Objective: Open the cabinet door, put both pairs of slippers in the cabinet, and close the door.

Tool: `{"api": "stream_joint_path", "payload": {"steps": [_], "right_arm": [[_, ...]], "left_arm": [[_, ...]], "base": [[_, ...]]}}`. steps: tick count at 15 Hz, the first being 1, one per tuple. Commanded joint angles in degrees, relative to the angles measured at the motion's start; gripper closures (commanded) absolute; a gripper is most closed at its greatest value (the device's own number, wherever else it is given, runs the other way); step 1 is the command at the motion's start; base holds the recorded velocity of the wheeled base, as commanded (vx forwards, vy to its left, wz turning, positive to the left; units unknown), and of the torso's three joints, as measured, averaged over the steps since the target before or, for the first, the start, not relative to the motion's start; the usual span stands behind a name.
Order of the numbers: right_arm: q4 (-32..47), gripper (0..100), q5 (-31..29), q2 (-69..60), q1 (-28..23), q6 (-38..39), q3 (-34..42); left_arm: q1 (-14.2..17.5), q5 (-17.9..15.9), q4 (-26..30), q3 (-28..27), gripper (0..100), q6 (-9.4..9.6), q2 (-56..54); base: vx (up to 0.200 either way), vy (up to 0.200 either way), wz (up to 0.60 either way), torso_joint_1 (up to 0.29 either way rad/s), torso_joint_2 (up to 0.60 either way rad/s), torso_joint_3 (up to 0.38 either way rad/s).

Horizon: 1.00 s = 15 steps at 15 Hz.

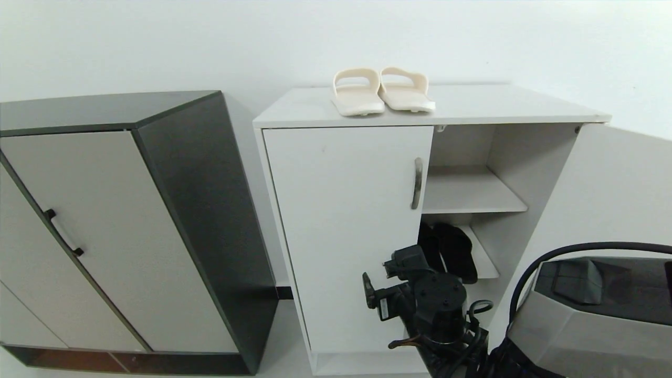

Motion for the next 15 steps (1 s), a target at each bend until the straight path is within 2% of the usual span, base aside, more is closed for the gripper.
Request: {"api": "stream_joint_path", "payload": {"steps": [1,8,15], "right_arm": [[-0.1,0,0.0,-1.1,0.4,0.0,0.3],[-0.1,0,0.0,-1.4,0.4,0.0,1.1],[0.0,0,0.0,-1.3,0.4,0.0,1.4]], "left_arm": [[0.0,-0.1,0.0,0.0,100,-0.04,0.1],[0.0,0.0,0.0,0.0,100,-0.04,0.1],[0.0,0.0,0.0,0.0,100,-0.04,0.1]], "base": [[0.0,0.0,0.0,0.11,-0.49,-0.359],[0.0,0.0,0.0,0.136,-0.46,-0.331],[0.0,0.0,0.0,0.186,-0.5,-0.315]]}}
